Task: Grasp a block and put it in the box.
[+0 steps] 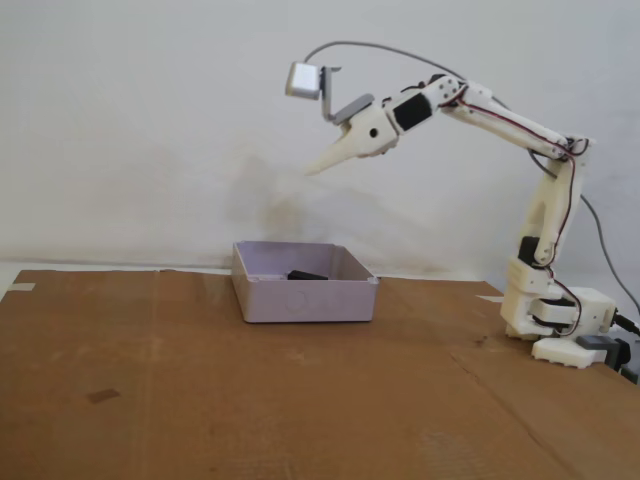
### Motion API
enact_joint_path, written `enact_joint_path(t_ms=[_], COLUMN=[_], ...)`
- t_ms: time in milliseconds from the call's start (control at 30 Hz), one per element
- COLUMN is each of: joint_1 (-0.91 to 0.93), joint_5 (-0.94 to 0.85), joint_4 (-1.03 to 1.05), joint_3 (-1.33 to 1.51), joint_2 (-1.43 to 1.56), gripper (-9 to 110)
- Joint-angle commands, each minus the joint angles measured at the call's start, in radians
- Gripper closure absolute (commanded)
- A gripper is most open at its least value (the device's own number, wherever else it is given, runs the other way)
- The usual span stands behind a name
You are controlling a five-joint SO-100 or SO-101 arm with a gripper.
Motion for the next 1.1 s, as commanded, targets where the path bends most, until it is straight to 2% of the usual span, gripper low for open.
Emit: enact_joint_path(t_ms=[0,1067], joint_1=[0.003,-0.135], joint_5=[0.003,0.006], joint_4=[-0.005,-0.018], joint_3=[-0.017,0.600], joint_2=[0.189,0.727], gripper=[101,101])
